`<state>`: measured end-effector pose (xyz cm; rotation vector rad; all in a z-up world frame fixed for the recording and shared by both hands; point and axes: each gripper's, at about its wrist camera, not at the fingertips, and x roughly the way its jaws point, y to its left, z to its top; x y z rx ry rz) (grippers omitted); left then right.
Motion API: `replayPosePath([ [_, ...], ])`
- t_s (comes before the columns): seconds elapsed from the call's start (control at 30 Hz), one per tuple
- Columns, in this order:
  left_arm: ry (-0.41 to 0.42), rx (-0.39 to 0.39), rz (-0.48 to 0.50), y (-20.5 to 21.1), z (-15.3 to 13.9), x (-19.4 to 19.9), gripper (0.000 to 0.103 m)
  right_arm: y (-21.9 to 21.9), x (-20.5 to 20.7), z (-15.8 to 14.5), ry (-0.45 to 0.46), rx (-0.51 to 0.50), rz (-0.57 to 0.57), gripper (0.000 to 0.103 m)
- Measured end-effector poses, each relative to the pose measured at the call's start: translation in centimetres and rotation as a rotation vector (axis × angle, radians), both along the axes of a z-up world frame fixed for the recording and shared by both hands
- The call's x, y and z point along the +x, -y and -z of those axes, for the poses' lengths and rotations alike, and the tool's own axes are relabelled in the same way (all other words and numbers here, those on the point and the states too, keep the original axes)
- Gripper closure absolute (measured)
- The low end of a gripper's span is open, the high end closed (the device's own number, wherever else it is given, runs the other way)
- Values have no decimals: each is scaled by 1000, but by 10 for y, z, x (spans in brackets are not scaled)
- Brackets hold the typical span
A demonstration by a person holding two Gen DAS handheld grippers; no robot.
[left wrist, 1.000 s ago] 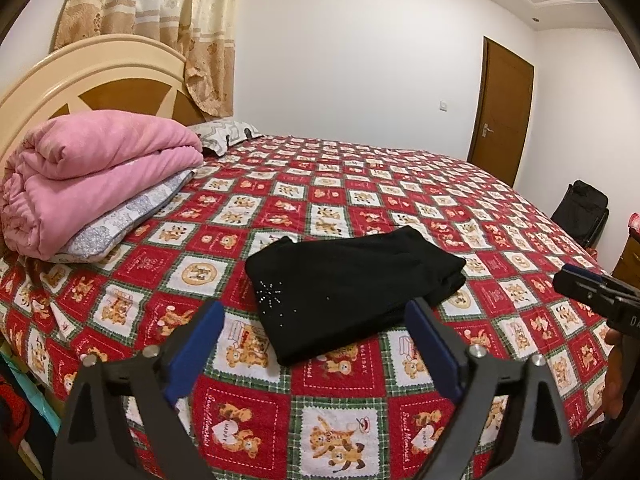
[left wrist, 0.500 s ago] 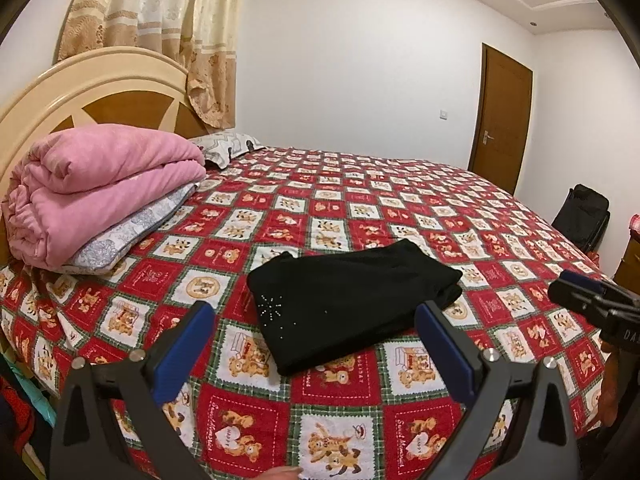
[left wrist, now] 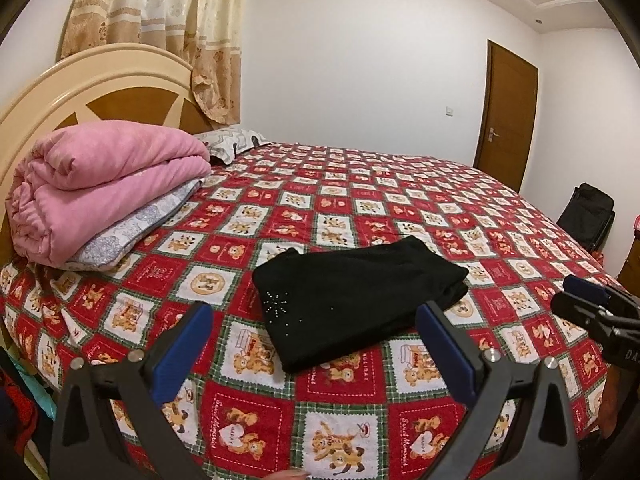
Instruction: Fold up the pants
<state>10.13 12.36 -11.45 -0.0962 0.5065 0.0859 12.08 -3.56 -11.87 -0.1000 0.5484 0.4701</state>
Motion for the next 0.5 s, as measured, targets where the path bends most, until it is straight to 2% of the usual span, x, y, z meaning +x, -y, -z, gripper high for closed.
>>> replayPosePath([
  [0.5,4,26,-9,1,3,0,0,-6,-4,4,-3,-22,-8,34],
])
